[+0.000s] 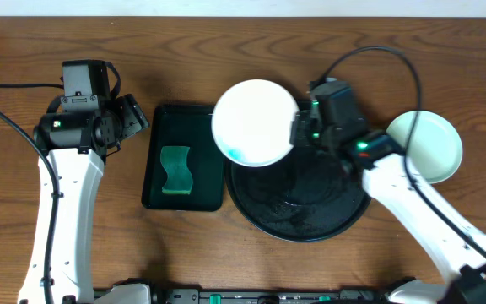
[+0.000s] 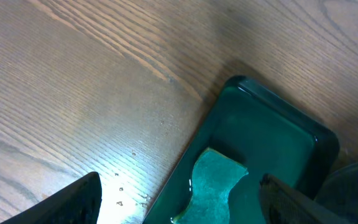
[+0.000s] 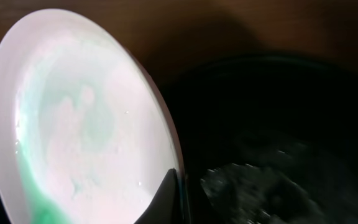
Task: Clean dirty plates on tray and stack at the side
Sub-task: 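Tilt the white plate over the green tray to drain, right gripper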
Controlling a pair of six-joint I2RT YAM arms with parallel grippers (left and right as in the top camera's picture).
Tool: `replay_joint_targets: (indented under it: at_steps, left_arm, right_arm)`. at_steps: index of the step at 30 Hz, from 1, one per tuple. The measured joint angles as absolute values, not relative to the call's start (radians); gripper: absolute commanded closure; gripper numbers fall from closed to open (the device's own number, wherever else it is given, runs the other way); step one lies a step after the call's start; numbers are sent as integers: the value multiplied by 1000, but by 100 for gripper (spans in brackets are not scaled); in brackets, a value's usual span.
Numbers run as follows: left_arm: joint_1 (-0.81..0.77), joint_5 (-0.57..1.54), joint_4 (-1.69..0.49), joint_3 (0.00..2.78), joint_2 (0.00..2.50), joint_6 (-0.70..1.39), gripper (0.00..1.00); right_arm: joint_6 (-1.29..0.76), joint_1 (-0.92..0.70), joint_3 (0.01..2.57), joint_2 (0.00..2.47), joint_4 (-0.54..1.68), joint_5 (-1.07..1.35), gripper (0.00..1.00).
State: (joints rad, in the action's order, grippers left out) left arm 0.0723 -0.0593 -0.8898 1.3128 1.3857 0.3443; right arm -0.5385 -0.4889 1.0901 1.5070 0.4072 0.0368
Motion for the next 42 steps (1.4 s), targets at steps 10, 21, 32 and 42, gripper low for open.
replay_joint_targets:
  at_steps: [10,21,32,42]
  left_arm:
    - [72,-59,-890,1313,1386,344,20]
    - [72,-59,-890,1313,1386,344,20]
    - [72,-59,-890,1313,1386,344,20]
    - [72,-59,-890,1313,1386,344,19]
  right_arm:
    - [-571,-651,1091,1708,155,-73,99]
    - [-543,-724,1091,1761,-31,-208,99]
    - [-313,-767,1091,1761,-216,-278,99]
    - [-112,-801,1091,1761,-299,-331,99]
